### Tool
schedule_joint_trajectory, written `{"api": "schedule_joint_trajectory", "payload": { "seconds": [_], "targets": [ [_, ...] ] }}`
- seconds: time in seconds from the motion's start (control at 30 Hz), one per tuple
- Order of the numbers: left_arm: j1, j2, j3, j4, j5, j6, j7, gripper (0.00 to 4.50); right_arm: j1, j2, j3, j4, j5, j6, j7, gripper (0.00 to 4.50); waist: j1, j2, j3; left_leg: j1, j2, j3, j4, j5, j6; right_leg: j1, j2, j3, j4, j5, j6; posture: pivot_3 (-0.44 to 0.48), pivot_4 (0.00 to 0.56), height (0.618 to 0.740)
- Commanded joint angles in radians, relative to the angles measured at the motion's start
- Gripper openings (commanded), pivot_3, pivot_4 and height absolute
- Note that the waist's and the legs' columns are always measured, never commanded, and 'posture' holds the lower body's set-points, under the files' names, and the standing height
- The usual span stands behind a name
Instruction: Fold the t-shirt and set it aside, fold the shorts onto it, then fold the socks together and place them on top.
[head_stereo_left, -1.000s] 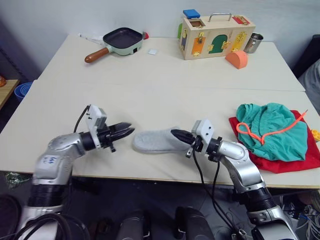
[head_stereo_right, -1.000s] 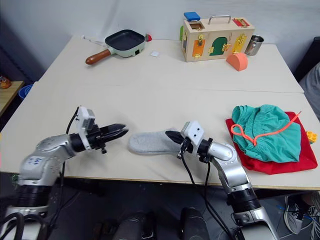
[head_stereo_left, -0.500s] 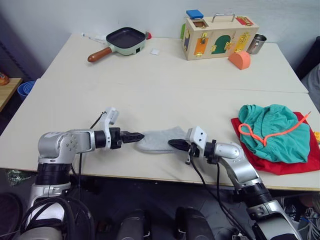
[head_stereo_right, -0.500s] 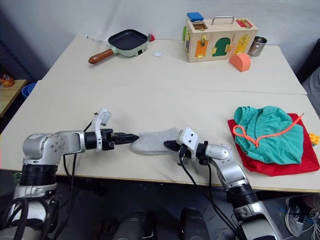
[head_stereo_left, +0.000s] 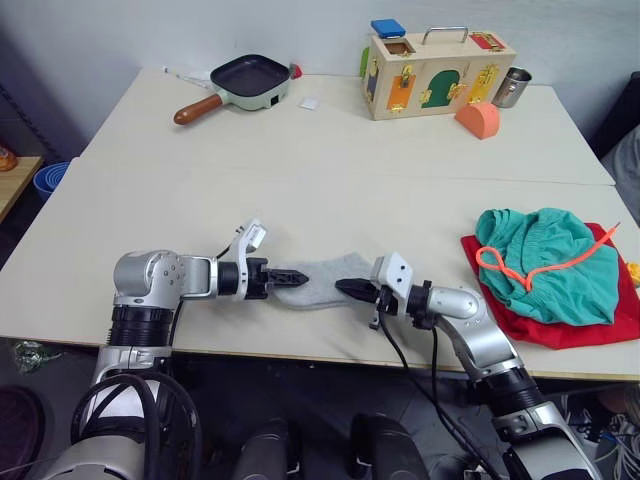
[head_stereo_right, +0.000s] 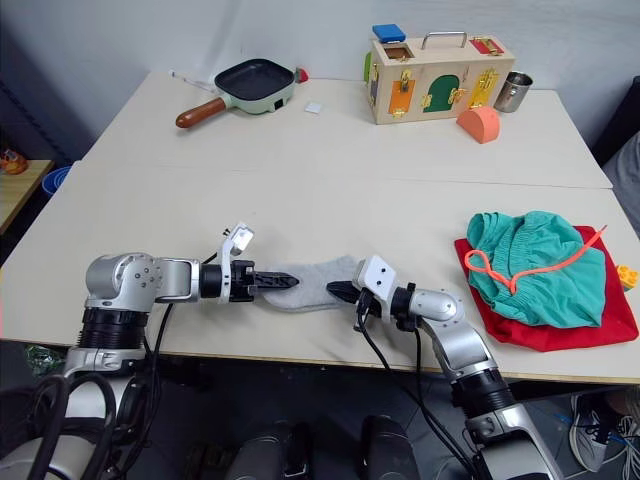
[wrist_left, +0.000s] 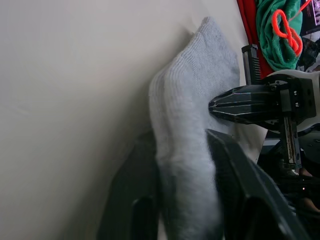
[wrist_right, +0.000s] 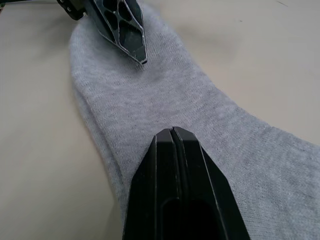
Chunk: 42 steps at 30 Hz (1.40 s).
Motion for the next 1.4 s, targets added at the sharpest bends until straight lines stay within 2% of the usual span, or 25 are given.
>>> {"api": "schedule_joint_trajectory", "payload": {
  "seconds": [0.03, 0.07, 0.3, 0.5, 0.8, 1.0, 1.17, 1.4],
  "targets": [
    [-0.044, 0.008, 0.020, 0.014, 0.009, -0.030, -0.011, 0.14, 0.014, 0.007, 0.003, -0.017, -0.008, 0.013, -0.012, 0.00, 0.000, 0.000, 0.000, 0.000, 0.000, 0.000, 0.000, 0.000, 0.000, 0.000, 0.000, 0.000, 0.000, 0.000, 0.000, 0.000, 0.150, 0.740],
    [-0.056, 0.011, 0.015, 0.013, 0.010, -0.032, -0.016, 0.03, 0.015, 0.008, 0.006, -0.018, -0.009, 0.017, -0.014, 0.00, -0.001, 0.000, 0.000, 0.000, 0.000, 0.000, 0.000, 0.000, 0.000, 0.000, 0.000, 0.000, 0.000, 0.000, 0.000, 0.000, 0.150, 0.740],
    [-0.166, -0.021, -0.030, -0.002, 0.003, 0.006, -0.029, 0.03, 0.025, 0.019, 0.015, -0.031, -0.014, 0.042, -0.036, 0.00, -0.001, 0.000, 0.000, 0.000, 0.000, 0.000, 0.000, 0.000, 0.000, 0.000, 0.000, 0.000, 0.000, 0.000, 0.000, 0.000, 0.150, 0.740],
    [-0.232, -0.056, -0.103, 0.026, 0.032, -0.037, -0.052, 0.03, 0.035, 0.020, 0.020, -0.051, -0.016, 0.063, -0.051, 0.00, -0.001, 0.000, 0.000, 0.000, 0.000, 0.000, 0.000, 0.000, 0.000, 0.000, 0.005, 0.001, 0.000, 0.000, 0.000, 0.000, 0.150, 0.740],
    [-0.251, -0.154, -0.186, 0.120, 0.114, -0.213, -0.093, 0.03, 0.051, 0.025, 0.025, -0.092, -0.009, 0.091, -0.068, 0.00, 0.000, 0.000, 0.000, 0.000, 0.001, 0.000, 0.000, 0.000, -0.001, 0.000, 0.006, 0.001, 0.000, 0.000, 0.000, 0.000, 0.150, 0.740],
    [-0.237, -0.177, -0.206, 0.133, 0.148, -0.263, -0.114, 0.03, 0.053, 0.026, 0.023, -0.106, -0.006, 0.099, -0.073, 0.00, -0.002, 0.000, 0.000, 0.000, 0.001, 0.001, 0.000, 0.000, -0.001, -0.001, 0.006, 0.001, 0.000, 0.000, 0.000, 0.000, 0.150, 0.740],
    [-0.195, -0.186, -0.260, 0.092, 0.179, -0.322, -0.158, 1.46, 0.053, 0.022, 0.010, -0.133, 0.004, 0.102, -0.078, 0.00, -0.001, 0.000, 0.000, 0.000, 0.001, 0.001, 0.000, 0.000, -0.001, 0.000, 0.006, 0.001, 0.000, 0.000, 0.000, 0.000, 0.150, 0.740],
    [-0.165, -0.135, -0.310, 0.022, 0.230, -0.476, -0.272, 3.66, 0.084, -0.060, -0.056, -0.276, 0.069, 0.158, -0.035, 0.00, 0.000, 0.000, 0.000, -0.001, 0.001, 0.001, 0.000, 0.000, -0.001, -0.001, 0.006, 0.001, 0.000, 0.000, 0.000, 0.000, 0.150, 0.740]
  ]
}}
